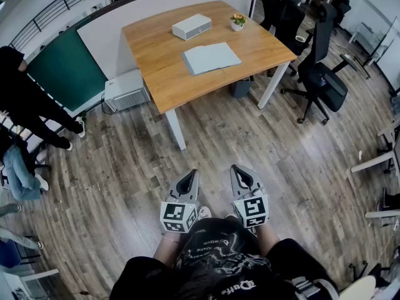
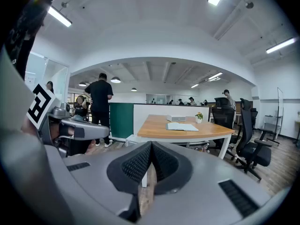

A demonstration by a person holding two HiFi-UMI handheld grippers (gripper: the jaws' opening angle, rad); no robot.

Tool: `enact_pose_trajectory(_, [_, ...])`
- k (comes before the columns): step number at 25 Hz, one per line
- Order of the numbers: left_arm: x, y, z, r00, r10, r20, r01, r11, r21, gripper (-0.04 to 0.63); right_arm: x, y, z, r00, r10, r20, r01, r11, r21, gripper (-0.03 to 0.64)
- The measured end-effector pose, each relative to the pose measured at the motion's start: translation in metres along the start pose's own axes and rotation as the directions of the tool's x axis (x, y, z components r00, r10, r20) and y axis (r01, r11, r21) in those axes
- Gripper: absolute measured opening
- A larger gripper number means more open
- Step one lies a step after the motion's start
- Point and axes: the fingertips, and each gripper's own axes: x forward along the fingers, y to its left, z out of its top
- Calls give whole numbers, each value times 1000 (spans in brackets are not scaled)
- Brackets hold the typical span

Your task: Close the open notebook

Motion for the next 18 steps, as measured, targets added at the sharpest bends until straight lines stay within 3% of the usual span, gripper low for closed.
enact_pose_trajectory(10, [7, -6, 1, 1000, 8, -3, -8, 1000, -14, 21, -8, -13, -10, 999, -6, -33, 6, 1000, 10, 5])
enact_pose_trajectory(15, [12, -8, 2, 1000, 0, 8, 0, 1000, -28, 26, -7, -20, -11, 1000, 10, -17, -9, 997, 71, 11])
enact_pose_trajectory(16, [13, -8, 3, 1000, -7, 10, 7, 1000, -29, 36, -6, -19, -11, 1000, 24, -17, -22, 996, 84, 64])
enact_pose_trajectory(17, [13, -8, 3, 1000, -19, 12, 19, 999, -30, 81, -4, -18, -12, 999, 39, -18, -37, 995, 92, 173])
enact_pose_trajectory(18, [13, -9, 5, 999, -34, 13, 34, 999, -32, 146, -3, -17, -11, 999, 51, -18, -49, 994, 93, 238])
